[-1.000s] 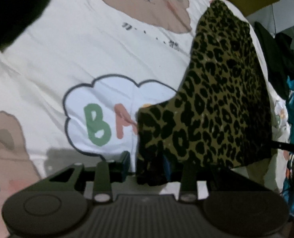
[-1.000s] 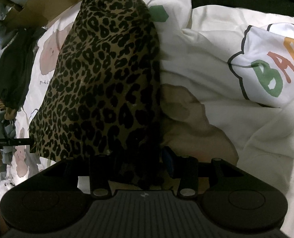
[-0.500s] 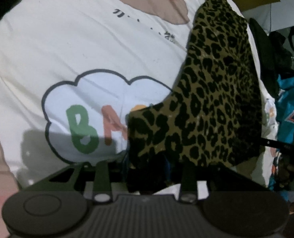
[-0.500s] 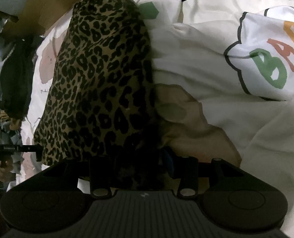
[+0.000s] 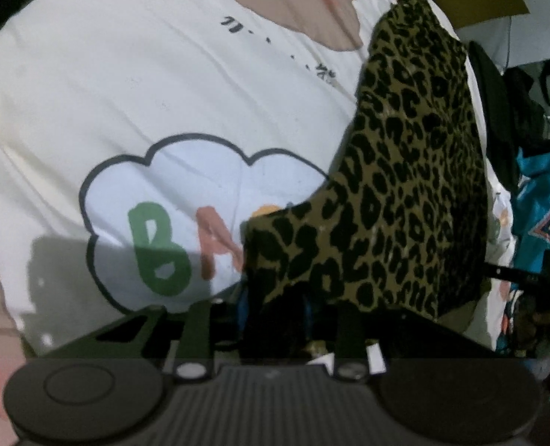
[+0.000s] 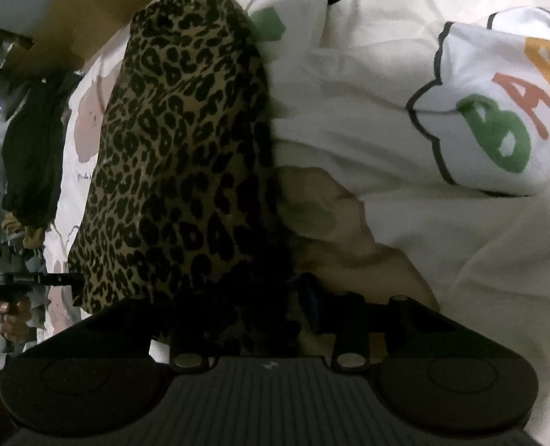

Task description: Fold clothes

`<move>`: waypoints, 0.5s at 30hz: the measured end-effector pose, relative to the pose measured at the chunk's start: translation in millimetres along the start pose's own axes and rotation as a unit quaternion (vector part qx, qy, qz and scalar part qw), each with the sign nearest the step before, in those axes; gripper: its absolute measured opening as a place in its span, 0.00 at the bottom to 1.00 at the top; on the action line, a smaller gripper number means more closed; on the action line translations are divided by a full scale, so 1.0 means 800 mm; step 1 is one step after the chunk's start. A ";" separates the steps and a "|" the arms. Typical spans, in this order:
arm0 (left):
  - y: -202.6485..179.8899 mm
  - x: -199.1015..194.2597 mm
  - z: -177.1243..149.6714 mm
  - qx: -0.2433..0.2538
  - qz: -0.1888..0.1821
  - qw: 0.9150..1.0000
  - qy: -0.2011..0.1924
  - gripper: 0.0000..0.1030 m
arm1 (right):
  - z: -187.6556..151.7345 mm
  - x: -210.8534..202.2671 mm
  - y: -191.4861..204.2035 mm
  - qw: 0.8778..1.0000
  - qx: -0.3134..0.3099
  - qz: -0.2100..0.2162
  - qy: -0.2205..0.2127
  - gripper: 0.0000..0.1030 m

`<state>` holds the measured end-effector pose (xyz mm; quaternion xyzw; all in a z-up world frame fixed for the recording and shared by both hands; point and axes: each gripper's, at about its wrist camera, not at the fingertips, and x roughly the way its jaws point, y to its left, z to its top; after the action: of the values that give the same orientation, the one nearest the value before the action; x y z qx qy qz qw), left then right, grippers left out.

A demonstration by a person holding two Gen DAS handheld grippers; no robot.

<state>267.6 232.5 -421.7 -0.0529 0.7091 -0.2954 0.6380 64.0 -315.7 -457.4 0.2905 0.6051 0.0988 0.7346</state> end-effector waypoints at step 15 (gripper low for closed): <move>-0.006 0.004 0.004 0.015 -0.012 0.999 0.026 0.24 | 0.014 0.008 0.009 0.999 -0.028 0.024 0.019 0.25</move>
<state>268.4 225.8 -421.8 -0.0442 0.7205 -0.3147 0.6163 78.0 -309.9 -457.5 0.2824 0.6088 0.1389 0.7282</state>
